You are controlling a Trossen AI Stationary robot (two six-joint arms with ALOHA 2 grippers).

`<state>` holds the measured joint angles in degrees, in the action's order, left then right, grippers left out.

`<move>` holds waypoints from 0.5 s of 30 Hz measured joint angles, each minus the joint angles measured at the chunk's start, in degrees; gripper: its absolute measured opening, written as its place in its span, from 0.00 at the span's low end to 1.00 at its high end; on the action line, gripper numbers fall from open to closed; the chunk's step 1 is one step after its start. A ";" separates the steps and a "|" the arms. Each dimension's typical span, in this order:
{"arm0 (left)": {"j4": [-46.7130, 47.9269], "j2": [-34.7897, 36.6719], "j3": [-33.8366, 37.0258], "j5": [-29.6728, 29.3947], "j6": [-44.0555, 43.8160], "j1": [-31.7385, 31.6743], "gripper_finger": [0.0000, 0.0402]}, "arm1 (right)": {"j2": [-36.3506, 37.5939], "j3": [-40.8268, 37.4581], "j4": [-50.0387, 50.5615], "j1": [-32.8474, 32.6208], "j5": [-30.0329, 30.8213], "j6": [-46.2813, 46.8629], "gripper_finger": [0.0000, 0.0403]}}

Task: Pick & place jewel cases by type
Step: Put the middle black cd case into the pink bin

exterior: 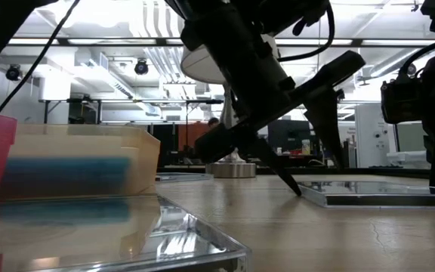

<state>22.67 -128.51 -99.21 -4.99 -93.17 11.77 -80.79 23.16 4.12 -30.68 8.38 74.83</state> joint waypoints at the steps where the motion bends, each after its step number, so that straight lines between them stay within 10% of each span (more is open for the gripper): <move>1: 0.28 0.00 -0.28 0.01 -0.02 0.00 0.52 | 0.00 0.00 -0.02 0.00 0.01 0.00 0.02; 15: 2.37 3.29 -1.93 -1.21 1.63 -0.04 0.52 | 0.00 -0.11 -0.02 -0.07 -0.28 0.20 0.02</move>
<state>25.04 -125.21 -101.14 -6.21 -91.54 11.73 -80.79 23.05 4.10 -30.74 8.10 75.02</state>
